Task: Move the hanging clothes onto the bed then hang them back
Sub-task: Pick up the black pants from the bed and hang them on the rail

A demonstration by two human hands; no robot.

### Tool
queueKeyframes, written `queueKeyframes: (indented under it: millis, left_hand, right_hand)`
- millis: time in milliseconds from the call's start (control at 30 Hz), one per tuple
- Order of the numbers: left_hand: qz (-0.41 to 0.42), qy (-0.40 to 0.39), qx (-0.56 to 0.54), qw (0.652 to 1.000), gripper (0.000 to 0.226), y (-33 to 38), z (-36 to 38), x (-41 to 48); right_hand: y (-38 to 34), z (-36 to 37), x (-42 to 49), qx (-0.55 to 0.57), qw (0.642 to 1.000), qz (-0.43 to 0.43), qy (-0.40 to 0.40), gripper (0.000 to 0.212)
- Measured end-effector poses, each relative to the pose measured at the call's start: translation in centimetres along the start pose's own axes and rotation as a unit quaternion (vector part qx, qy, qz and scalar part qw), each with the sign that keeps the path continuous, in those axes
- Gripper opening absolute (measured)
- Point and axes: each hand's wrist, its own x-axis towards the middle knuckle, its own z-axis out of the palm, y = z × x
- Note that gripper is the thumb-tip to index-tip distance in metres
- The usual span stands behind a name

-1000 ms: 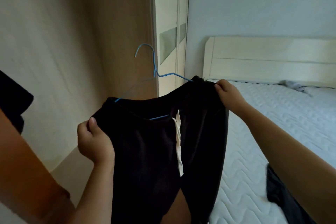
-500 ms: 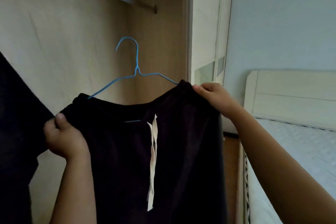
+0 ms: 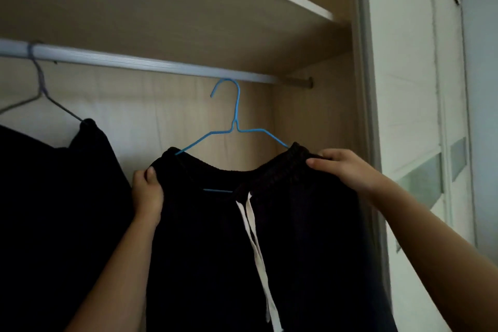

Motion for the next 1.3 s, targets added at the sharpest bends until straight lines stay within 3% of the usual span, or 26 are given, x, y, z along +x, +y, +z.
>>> queueKeyframes:
  millis: [133, 200, 267, 400, 500, 633, 767, 900, 1100, 1167, 1300]
  left_hand:
    - [-0.013, -0.024, 0.013, 1.000, 0.035, 0.2, -1.5, 2.8]
    - [-0.016, -0.051, 0.016, 0.998, 0.039, 0.4, -2.9, 3.1]
    - [0.010, -0.072, 0.048, 0.996, 0.045, 0.7, -4.4, 2.4]
    - [0.180, -0.029, 0.138, 0.974, 0.043, 2.9, -7.2, -0.1]
    - [0.353, 0.001, 0.151, 0.923, 0.030, 6.4, -10.2, -2.2]
    - [0.435, 0.096, 0.176, 0.878, 0.030, 10.7, -14.2, -3.7]
    - [0.364, 0.183, 0.318, 0.856, 0.036, 12.4, -15.9, -3.6]
    - [0.217, 0.184, 0.425, 0.859, 0.050, 11.6, -16.7, -3.1]
    - [0.084, 0.145, 0.296, 0.940, 0.063, 10.1, -18.3, -3.5]
    - [0.092, 0.101, 0.252, 0.958, 0.054, 9.6, -18.4, -4.1]
    - [0.139, 0.071, 0.249, 0.956, 0.038, 8.6, -18.4, -4.2]
  right_hand:
    - [0.0, 1.7, 2.6, 0.127, 0.987, 0.053, -0.087, 0.011]
    - [-0.1, 2.4, 3.8, 0.162, 0.984, 0.036, -0.060, 0.004]
    - [-0.2, 3.2, 4.9, 0.198, 0.980, 0.018, -0.020, 0.011]
    - [-0.8, 5.9, 6.1, 0.266, 0.964, -0.012, 0.010, 0.018]
    - [-2.6, 9.0, 7.0, 0.323, 0.945, -0.038, 0.033, 0.018]
    - [-6.2, 13.6, 8.2, 0.363, 0.927, -0.067, 0.065, 0.023]
    - [-9.0, 18.4, 9.5, 0.304, 0.943, -0.086, 0.102, 0.023]
    - [-10.7, 22.3, 9.7, 0.206, 0.968, -0.089, 0.109, 0.033]
    - [-11.9, 27.0, 9.1, 0.141, 0.983, -0.084, 0.086, 0.026]
    - [-12.4, 28.0, 9.2, 0.129, 0.984, -0.086, 0.084, 0.029]
    - [-13.0, 29.4, 9.4, 0.121, 0.988, -0.083, 0.052, 0.026]
